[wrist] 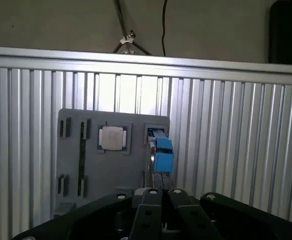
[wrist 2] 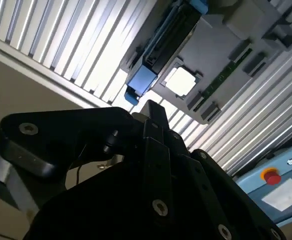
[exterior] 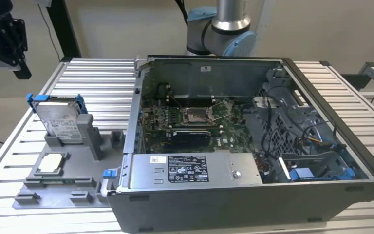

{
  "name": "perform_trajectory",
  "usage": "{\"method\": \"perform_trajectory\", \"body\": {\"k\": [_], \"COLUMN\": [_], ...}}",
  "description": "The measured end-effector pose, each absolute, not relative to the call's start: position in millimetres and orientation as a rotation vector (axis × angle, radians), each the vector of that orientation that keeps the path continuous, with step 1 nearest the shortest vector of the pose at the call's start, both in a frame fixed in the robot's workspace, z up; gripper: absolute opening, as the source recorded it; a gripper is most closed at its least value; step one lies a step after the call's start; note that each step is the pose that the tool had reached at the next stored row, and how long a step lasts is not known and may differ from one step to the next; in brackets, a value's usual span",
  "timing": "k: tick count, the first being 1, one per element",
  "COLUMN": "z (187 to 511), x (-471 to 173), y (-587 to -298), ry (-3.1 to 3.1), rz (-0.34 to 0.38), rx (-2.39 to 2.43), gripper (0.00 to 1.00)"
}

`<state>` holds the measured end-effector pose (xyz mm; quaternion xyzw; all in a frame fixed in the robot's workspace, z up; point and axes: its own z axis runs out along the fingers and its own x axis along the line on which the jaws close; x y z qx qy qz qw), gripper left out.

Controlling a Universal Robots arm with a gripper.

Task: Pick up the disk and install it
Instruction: 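Pick up the disk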

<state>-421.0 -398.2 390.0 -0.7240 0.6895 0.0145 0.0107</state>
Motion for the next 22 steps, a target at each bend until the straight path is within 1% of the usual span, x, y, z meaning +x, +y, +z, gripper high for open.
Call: {"method": "perform_trajectory", "body": {"k": [11,12,22], "z": [390.0,390.0,390.0], "x": [-420.9,-420.9,-420.9], "y": [-398.2,-398.2,-398.3], "ry": [2.142,2.142,2.142], "rz": [0.045,0.045,0.045], "rx": [-2.268,-2.268,-2.268], "gripper": [0.00,1.00,1.00]}}
